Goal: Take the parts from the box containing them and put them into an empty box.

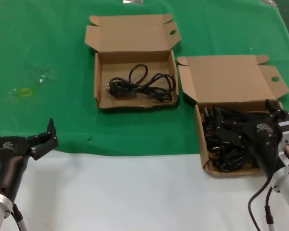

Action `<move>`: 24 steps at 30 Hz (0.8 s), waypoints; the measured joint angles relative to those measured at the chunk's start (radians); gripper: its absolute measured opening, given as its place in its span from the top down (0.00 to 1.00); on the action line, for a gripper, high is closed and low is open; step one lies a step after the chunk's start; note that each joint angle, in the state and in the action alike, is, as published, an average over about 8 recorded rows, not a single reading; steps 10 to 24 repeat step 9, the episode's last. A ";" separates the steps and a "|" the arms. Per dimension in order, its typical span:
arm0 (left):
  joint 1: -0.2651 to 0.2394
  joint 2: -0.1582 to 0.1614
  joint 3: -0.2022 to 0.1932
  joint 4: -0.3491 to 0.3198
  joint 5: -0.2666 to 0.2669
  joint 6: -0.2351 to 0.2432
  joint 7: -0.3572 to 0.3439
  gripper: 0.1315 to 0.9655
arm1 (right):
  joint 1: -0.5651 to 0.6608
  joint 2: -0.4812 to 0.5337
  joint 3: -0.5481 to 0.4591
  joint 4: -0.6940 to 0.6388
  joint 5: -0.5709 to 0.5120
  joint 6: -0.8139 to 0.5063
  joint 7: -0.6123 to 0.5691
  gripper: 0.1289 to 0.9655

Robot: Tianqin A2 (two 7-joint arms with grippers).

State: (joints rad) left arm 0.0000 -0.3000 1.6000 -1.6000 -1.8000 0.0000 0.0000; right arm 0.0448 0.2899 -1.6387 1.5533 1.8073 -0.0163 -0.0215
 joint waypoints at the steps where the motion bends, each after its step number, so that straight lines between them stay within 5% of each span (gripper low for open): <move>1: 0.000 0.000 0.000 0.000 0.000 0.000 0.000 0.00 | 0.000 0.000 0.000 0.000 0.000 0.000 0.000 0.00; 24: 0.000 0.000 0.000 0.000 0.000 0.000 0.000 0.00 | 0.000 0.000 0.000 0.000 0.000 0.000 0.000 0.00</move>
